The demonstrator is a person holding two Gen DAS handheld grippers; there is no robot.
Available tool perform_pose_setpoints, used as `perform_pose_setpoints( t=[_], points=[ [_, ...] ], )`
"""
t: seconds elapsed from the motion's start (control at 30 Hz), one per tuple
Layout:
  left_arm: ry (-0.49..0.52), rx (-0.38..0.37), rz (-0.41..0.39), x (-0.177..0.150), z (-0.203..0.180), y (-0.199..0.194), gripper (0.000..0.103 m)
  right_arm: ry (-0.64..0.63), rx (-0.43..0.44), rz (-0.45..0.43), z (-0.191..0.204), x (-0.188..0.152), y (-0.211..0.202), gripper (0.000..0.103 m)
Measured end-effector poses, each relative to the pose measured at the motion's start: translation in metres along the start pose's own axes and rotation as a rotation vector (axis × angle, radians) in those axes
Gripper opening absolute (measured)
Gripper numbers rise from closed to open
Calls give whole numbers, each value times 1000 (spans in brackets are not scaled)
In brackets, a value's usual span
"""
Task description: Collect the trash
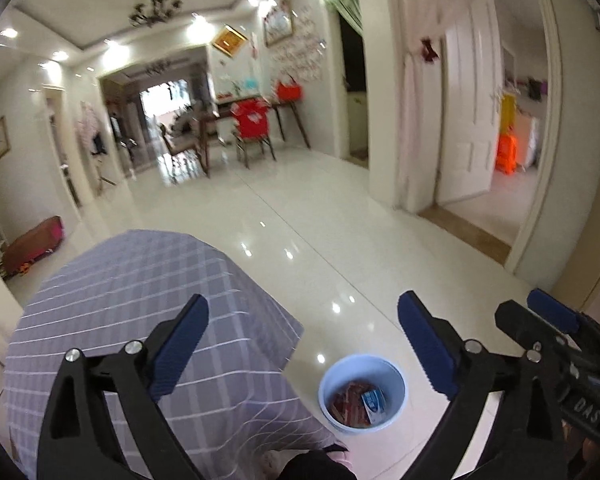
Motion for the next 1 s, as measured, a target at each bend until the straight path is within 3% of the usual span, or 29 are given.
perform_pose_setpoints(
  t=[0.33, 0.43, 0.63, 1.0],
  points=[
    [-37, 93, -159, 6, 17, -116, 96, -89, 70, -130, 40, 12, -78, 84],
    [-36, 103, -168, 2, 15, -139, 96, -101, 83, -150, 45, 11, -95, 85],
    [-17, 135, -229, 1, 12, -179, 96, -116, 107, -175, 48, 11, -118, 85],
    [-6, 186, -285, 5, 5, -217, 96, -148, 134, -211, 61, 6, -148, 87]
  ],
)
Point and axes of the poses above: each gripper's, at about its wrist camera, not at the fingertips, and y roughly the way its jaws point, z to its left, x to its top, the point moved 6 cm from there along y, roughly the way its jaws point
